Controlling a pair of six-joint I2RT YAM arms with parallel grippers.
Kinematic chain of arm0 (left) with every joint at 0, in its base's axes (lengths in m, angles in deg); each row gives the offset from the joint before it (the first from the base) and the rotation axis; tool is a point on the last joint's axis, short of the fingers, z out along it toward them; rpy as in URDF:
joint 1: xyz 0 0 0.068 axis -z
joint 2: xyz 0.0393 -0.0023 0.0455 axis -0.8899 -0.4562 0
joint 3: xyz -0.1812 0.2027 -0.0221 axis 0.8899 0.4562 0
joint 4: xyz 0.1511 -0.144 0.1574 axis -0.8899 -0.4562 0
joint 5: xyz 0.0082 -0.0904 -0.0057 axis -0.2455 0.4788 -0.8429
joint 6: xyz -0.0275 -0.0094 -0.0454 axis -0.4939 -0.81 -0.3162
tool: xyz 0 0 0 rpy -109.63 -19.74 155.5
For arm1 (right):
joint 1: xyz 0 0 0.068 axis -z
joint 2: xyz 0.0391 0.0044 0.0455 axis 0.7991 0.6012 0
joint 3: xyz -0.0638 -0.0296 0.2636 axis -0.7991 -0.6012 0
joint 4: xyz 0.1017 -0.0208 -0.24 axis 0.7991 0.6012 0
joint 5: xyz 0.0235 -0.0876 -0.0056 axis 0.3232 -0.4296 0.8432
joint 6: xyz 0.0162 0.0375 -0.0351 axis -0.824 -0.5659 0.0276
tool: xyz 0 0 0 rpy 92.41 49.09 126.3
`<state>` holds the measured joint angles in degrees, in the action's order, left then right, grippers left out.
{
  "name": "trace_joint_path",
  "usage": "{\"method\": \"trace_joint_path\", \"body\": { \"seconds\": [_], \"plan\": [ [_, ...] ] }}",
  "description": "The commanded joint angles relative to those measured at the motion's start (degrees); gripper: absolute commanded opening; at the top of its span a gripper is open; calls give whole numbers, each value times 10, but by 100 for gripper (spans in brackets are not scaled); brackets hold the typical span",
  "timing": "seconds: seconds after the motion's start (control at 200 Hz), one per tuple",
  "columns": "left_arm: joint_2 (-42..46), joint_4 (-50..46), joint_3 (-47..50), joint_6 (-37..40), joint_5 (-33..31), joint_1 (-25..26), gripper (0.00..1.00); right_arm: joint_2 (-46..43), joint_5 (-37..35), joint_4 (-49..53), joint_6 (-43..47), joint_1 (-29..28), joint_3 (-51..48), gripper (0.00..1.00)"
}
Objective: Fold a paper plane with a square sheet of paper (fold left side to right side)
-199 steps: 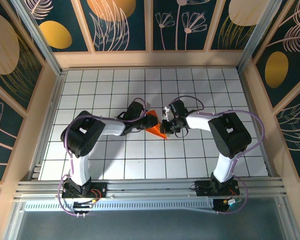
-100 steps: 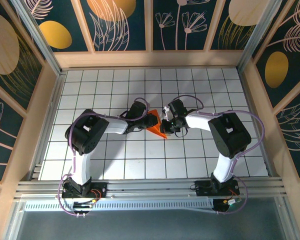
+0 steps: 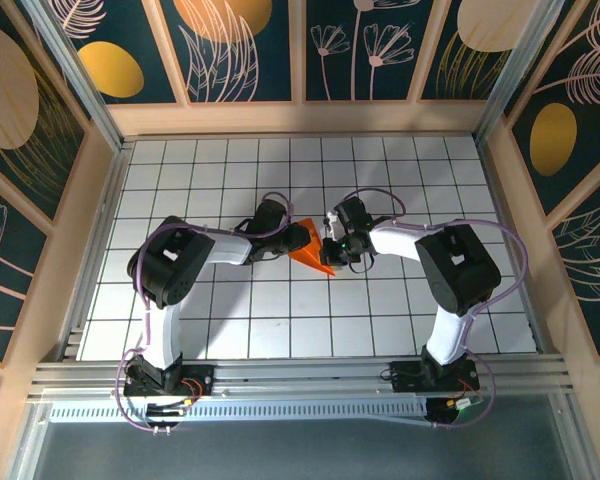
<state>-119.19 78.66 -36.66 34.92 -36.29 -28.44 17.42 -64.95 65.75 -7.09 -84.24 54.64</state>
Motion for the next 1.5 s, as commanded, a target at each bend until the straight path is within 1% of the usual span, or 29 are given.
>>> {"method": "trace_joint_path", "body": {
  "seconds": [0.0,0.315,0.626,0.726,0.826,0.861,0.951,1.071,1.161,1.246,1.496],
  "plan": [
    [-15,-47,3,25,-54,-36,19,55,-123,114,13,6,-32,0],
    [-27,-62,-9,49,-61,-88,21,55,-122,114,13,5,-33,0],
    [-38,-77,-28,64,-57,-128,21,49,-115,110,11,4,-33,0],
    [-21,-74,-21,66,-53,-133,21,44,-104,103,7,4,-31,0],
    [23,-70,1,69,-52,-133,19,40,-102,100,4,4,-31,0],
    [43,-65,6,68,-49,-131,18,39,-103,101,5,4,-30,0],
    [92,-42,55,62,-33,-120,17,39,-105,99,5,4,-30,0],
    [120,-21,69,55,-5,-72,17,41,-103,96,4,4,-32,0],
    [105,-9,54,46,17,-33,16,41,-103,93,2,4,-34,0],
    [74,-4,31,37,34,-12,16,42,-102,92,2,4,-34,0],
    [-1,-2,-16,34,39,0,15,38,-102,92,3,4,-33,0]
  ]
}}
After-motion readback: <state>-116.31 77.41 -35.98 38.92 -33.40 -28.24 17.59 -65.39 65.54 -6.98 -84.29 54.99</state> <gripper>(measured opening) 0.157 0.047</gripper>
